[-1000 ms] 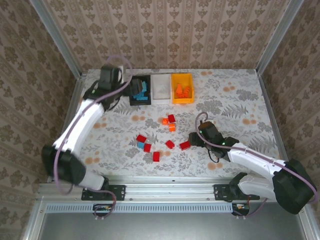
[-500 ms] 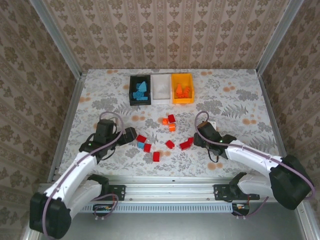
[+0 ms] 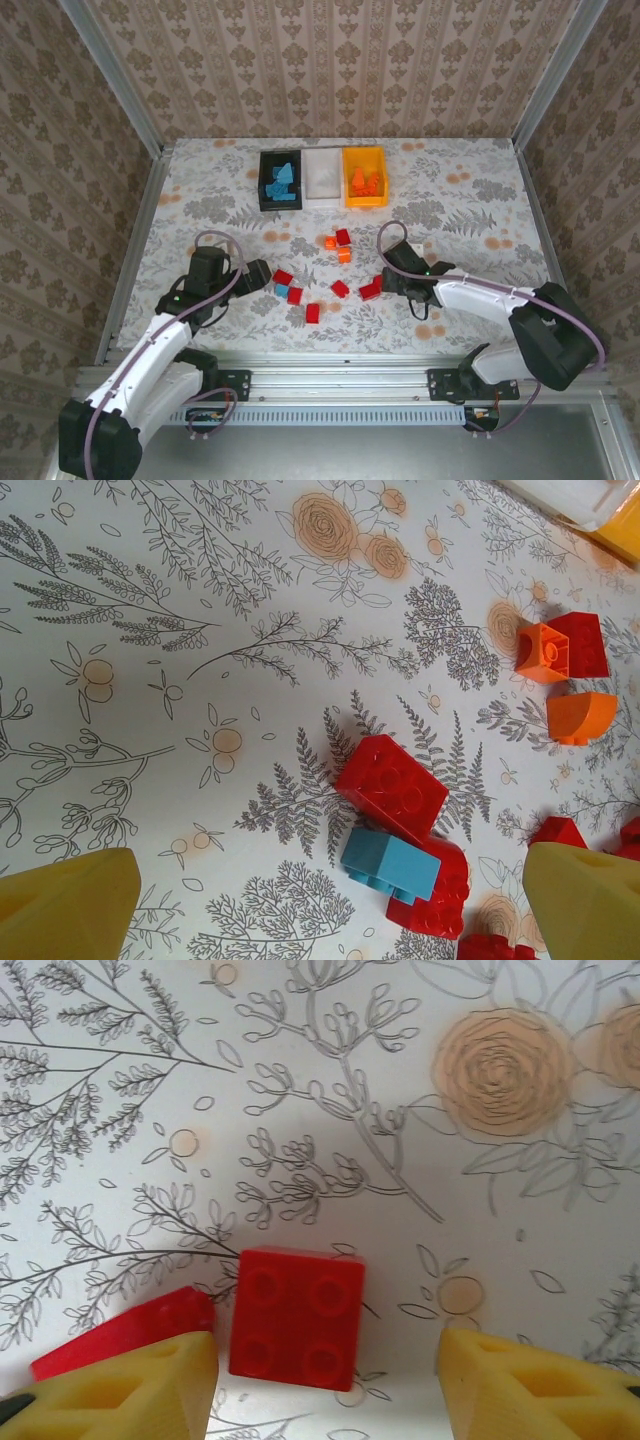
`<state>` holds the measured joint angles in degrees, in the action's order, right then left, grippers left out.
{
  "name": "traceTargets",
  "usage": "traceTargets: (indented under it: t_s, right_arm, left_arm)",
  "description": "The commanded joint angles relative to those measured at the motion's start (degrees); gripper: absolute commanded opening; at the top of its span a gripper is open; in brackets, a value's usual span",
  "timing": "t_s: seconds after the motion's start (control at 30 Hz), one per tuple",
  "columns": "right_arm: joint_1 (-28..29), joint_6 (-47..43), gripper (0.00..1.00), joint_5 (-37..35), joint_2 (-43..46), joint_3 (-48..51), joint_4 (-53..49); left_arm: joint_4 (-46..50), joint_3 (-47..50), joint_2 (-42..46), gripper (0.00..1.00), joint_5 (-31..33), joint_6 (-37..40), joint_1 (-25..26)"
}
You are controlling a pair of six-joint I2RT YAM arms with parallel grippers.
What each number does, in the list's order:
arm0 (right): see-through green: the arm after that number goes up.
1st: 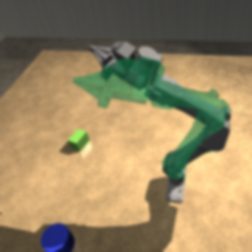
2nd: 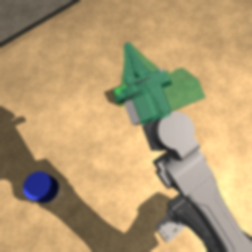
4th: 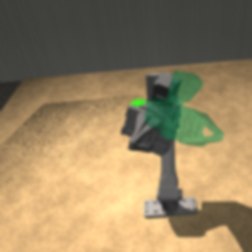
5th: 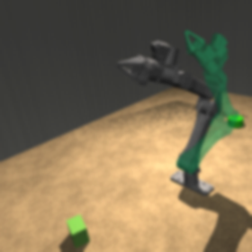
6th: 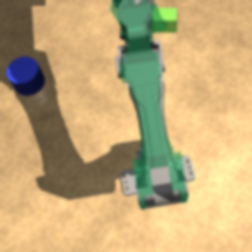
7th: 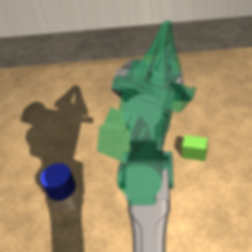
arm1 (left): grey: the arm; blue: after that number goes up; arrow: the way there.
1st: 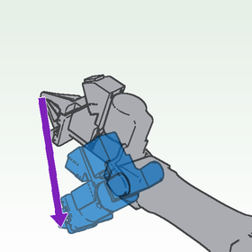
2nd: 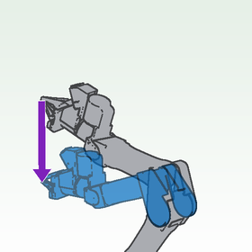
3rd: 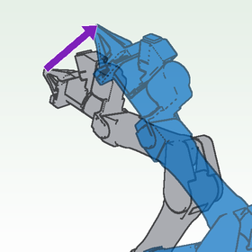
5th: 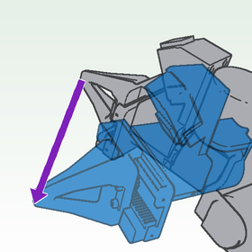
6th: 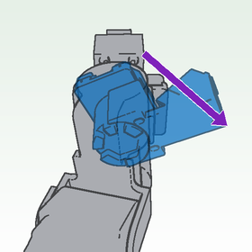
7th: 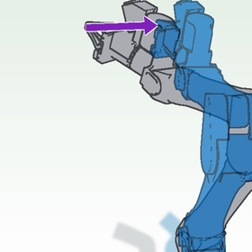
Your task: Sort the legos into containers by color
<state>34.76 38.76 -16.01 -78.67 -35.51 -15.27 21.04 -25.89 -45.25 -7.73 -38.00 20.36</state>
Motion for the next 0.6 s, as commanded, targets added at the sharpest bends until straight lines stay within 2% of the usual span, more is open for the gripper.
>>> traceTargets:
  t_s: [0.0,0.13,0.37,0.57]
  right_arm:
    - [0.0,-0.9,0.62,1.6,-2.9,-1.8,1.2]
    - [0.0,-1.3,0.61,1.1,-5.1,-3.1,1.4]
    - [0.1,-0.6,0.49,-0.5,-8.1,-3.8,1.1]
    - [0.9,-1.1,0.36,-2.0,-6.0,-3.8,1.3]
  left_arm:
    - [0.9,0.4,0.5,1.00,0.3,-0.2,-0.7]
    - [0.8,0.6,0.6,1.00,0.2,0.0,-0.9]
    - [0.9,0.9,0.6,1.00,-0.1,0.5,-1.2]
    - [0.6,0.8,0.6,1.00,-0.9,0.6,-1.5]
